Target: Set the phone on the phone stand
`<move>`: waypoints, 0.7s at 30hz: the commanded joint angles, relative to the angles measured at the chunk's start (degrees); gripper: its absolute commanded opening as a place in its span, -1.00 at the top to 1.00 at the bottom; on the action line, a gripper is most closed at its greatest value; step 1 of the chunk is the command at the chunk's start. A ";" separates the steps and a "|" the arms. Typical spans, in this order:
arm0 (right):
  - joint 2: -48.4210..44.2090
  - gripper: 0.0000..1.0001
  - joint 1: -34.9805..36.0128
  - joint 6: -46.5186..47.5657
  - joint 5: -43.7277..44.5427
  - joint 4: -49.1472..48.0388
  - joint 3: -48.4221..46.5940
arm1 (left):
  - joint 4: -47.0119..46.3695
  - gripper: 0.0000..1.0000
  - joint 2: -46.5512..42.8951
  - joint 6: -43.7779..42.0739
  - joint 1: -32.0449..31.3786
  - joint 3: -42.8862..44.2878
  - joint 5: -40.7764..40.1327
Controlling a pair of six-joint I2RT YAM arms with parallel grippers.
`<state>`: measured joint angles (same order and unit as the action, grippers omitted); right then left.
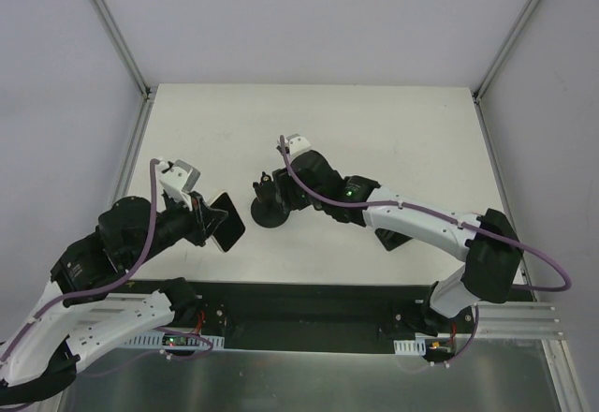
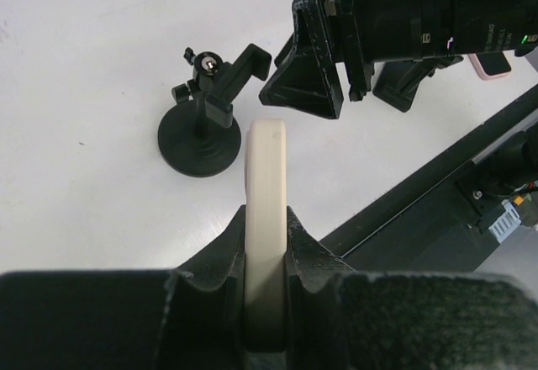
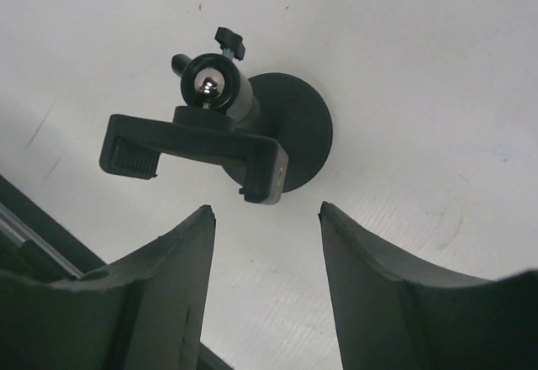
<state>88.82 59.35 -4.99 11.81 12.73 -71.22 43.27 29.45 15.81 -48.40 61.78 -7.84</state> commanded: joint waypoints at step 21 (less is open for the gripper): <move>2.24 0.18 -0.20 16.06 0.84 1.33 -7.18 | -1.08 1.00 -0.18 2.55 -0.29 1.24 9.05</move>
<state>90.94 59.33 7.29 13.02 13.98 -75.20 44.34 30.50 15.49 -48.40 60.82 -2.04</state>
